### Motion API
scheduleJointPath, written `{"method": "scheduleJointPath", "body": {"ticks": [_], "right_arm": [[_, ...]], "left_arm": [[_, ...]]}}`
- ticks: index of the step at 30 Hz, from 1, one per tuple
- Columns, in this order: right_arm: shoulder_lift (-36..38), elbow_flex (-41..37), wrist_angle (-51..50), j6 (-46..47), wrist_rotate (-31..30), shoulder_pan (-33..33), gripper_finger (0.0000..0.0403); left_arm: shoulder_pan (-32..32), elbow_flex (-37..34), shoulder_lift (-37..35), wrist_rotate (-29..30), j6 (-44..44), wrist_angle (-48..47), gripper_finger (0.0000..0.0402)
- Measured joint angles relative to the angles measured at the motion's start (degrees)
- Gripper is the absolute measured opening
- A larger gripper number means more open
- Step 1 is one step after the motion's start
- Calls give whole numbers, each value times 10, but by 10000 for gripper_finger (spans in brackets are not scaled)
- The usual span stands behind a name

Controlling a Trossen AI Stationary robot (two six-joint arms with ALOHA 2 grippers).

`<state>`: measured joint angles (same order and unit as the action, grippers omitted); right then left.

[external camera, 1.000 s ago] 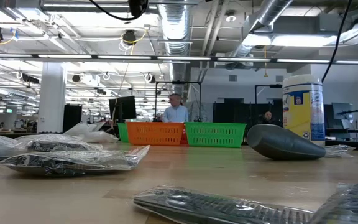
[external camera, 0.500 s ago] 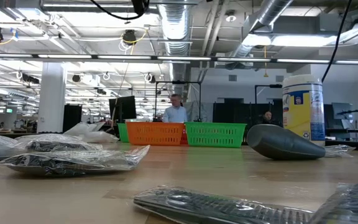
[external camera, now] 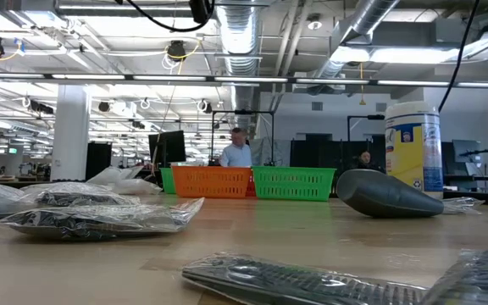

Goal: Pick & Place Travel size toiletries
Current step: Put the black deodorant into the green bin

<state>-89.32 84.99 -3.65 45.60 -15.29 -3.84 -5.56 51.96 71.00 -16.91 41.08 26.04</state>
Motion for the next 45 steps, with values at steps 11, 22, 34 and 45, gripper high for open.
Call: {"method": "scheduleJointPath", "body": {"ticks": [11, 22, 34, 45], "right_arm": [[0, 0, -7, 0, 0, 0, 198], [0, 0, -4, 4, 2, 0, 212], [0, 0, -5, 4, 2, -3, 231], [0, 0, -5, 5, 2, -3, 241]], "left_arm": [[-12, 0, 0, 10, 14, 15, 257], [-12, 0, -1, 14, 17, 15, 205], [-12, 0, -1, 14, 25, 18, 205], [-11, 0, -1, 6, 27, 19, 189]]}}
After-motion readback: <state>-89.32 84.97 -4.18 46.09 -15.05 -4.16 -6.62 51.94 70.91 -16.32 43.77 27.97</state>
